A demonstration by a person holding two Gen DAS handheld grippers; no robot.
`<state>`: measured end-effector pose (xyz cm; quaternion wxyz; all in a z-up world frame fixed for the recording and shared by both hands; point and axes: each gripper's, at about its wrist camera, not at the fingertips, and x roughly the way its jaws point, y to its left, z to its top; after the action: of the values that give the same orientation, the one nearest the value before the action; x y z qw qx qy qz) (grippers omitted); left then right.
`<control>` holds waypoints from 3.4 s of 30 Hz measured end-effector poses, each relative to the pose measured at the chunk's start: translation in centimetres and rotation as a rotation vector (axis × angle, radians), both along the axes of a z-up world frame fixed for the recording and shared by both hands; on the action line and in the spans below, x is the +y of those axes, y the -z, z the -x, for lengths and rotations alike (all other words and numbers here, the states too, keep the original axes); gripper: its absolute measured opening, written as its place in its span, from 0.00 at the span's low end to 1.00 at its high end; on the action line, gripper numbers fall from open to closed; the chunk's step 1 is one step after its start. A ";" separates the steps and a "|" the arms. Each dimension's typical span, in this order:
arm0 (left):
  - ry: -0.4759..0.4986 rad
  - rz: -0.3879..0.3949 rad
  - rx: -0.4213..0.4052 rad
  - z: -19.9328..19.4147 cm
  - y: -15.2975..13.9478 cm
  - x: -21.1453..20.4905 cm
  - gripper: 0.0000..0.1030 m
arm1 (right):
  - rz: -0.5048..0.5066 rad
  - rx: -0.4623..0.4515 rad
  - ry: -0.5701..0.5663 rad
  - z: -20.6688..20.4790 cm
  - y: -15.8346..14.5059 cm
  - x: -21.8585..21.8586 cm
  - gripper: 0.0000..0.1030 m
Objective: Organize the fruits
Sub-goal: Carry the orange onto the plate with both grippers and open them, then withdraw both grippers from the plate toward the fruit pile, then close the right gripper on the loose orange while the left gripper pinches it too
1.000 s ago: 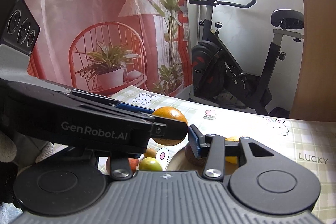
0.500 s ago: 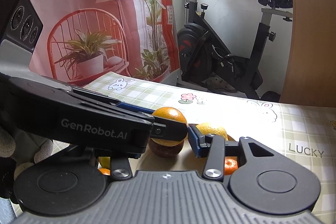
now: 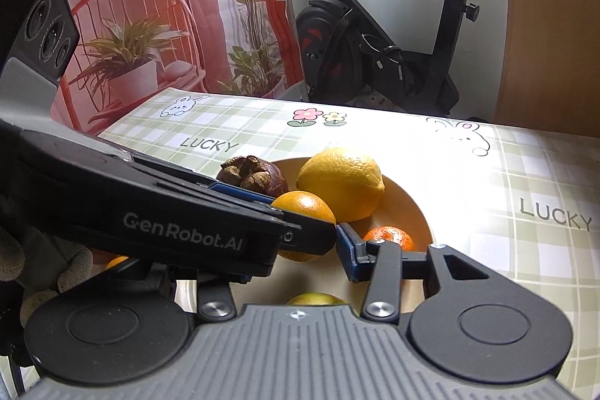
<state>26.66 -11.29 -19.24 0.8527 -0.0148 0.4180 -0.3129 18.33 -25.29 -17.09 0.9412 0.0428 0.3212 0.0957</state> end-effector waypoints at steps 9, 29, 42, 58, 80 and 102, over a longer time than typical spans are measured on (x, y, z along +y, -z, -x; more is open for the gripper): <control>-0.012 0.000 0.026 -0.7 1.1 -0.1 0.44 | 0.025 0.036 0.025 -1.0 1.0 0.1 0.44; -0.042 -0.015 -0.099 3.1 -3.5 1.9 0.54 | 0.003 -0.033 0.084 2.5 -2.0 1.2 0.50; -0.132 -0.040 -0.232 8.0 -7.0 6.7 0.60 | -0.082 -0.089 0.118 6.4 -3.8 3.9 0.51; -0.276 -0.045 -0.246 12.5 -7.5 13.5 0.60 | -0.085 -0.092 0.077 8.6 -3.6 8.0 0.51; -0.334 -0.031 -0.128 14.2 -4.1 18.2 0.60 | -0.026 -0.025 -0.083 9.6 -1.0 13.2 0.51; -0.290 -0.019 -0.094 12.9 -2.5 17.0 0.59 | 0.079 -0.067 -0.106 6.9 0.1 13.4 0.51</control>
<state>13.72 5.67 -16.69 0.9078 -0.0519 0.3739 -0.1829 11.47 -11.84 -17.20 0.9461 -0.0146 0.2946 0.1339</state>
